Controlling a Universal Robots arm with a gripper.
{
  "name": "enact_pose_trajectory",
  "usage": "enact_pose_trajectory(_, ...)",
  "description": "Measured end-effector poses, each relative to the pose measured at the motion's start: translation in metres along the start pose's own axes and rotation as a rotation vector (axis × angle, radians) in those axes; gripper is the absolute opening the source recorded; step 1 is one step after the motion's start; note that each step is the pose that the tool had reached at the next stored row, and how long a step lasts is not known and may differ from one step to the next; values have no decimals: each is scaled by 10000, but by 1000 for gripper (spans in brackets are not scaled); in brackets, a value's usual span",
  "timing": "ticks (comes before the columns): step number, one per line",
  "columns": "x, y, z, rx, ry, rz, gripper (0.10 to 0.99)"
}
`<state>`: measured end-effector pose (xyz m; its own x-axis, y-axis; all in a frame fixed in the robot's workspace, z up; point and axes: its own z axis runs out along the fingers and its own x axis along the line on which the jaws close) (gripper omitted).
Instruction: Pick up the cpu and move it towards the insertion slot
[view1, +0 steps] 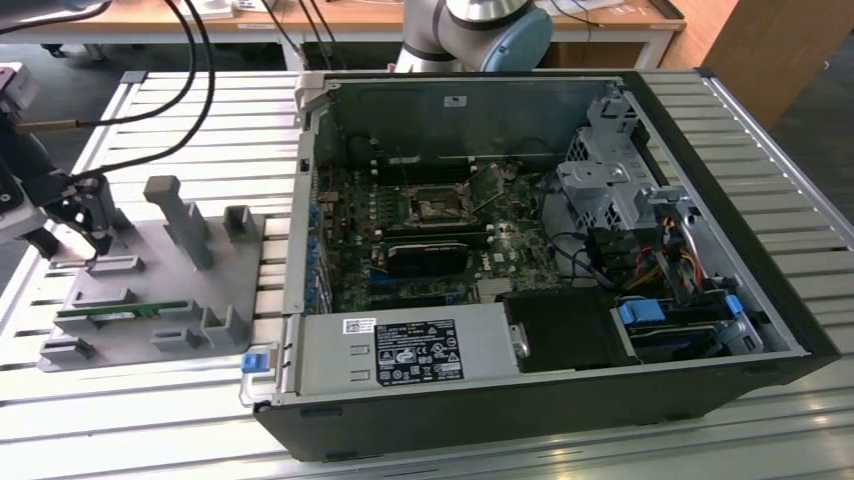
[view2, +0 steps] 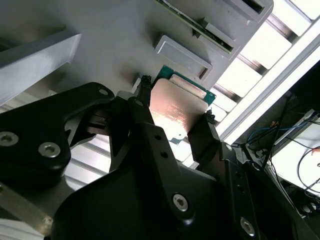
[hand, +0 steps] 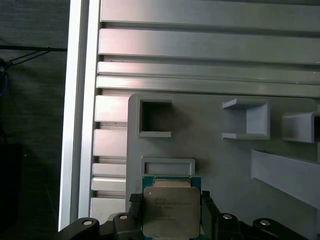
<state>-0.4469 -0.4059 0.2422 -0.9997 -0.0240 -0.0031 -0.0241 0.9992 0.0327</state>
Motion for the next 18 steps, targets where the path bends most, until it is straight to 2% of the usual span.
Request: enact_pose_trajectory(18, 0, 4, -83, 5, 0, 0, 545)
